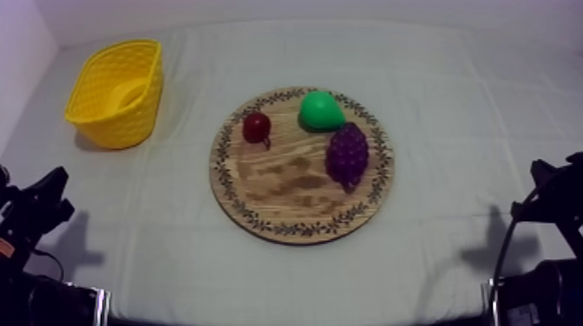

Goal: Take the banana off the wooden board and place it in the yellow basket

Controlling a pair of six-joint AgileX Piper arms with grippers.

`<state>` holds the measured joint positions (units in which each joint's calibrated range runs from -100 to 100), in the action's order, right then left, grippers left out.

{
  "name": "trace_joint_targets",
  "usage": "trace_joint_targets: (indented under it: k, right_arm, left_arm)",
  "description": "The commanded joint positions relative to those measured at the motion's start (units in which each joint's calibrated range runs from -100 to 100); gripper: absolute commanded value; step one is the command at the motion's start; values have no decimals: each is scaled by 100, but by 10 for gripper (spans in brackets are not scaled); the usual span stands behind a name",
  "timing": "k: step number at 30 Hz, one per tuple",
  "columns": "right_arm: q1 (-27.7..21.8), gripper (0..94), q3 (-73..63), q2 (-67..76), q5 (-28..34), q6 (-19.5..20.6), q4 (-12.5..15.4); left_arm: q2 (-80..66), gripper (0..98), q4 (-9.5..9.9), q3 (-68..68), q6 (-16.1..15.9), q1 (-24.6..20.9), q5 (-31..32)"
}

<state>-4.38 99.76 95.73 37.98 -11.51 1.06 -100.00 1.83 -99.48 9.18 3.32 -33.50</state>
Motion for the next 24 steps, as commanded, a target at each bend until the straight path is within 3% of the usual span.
trace_joint_targets:
  k: [1,24]
  right_arm:
    - [1,3,2,2,0,1,-1]
    - [1,3,2,2,0,1,-1]
  left_arm:
    - [0,1,5,-5,183,4,4]
    - [0,1,5,-8,120,4,11]
